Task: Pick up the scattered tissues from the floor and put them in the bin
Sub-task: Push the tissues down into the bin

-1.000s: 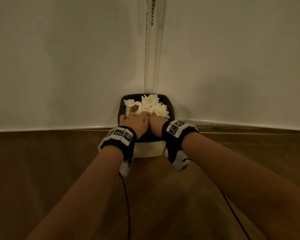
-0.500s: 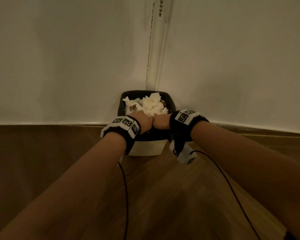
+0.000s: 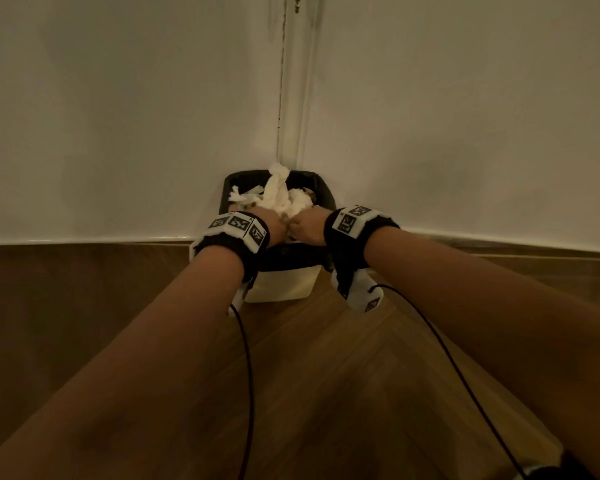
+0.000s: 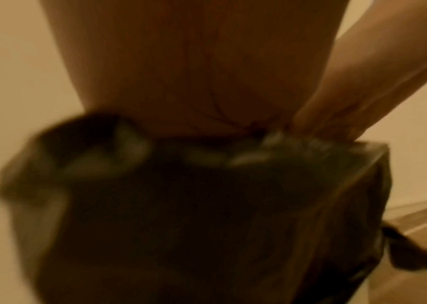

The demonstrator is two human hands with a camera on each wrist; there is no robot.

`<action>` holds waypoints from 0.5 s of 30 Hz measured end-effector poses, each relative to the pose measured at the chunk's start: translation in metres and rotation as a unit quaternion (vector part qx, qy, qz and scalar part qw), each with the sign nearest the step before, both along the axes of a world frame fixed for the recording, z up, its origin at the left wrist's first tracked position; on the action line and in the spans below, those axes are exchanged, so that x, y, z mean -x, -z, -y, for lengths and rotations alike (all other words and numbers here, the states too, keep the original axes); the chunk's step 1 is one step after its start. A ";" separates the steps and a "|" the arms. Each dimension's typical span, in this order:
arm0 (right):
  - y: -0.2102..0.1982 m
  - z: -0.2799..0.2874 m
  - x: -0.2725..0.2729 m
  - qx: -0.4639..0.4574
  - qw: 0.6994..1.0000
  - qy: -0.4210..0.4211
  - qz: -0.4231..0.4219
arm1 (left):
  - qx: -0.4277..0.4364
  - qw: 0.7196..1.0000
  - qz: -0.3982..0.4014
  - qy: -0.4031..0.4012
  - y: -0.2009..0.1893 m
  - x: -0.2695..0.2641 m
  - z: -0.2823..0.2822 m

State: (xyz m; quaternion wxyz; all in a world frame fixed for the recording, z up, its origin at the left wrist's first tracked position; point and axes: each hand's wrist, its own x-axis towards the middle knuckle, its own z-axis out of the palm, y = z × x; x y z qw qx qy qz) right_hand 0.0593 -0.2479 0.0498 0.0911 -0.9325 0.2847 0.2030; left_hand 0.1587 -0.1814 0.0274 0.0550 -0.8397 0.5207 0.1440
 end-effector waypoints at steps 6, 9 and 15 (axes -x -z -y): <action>-0.018 -0.006 0.054 0.013 0.970 0.053 0.236 | 0.113 0.990 0.084 -0.029 -0.032 0.032 -0.006; -0.011 -0.001 0.086 0.010 0.931 0.118 0.345 | 0.199 0.973 0.110 -0.028 -0.047 0.052 -0.005; 0.041 0.019 0.170 -0.047 0.880 0.297 0.368 | 0.340 0.935 0.060 0.081 -0.049 0.109 0.005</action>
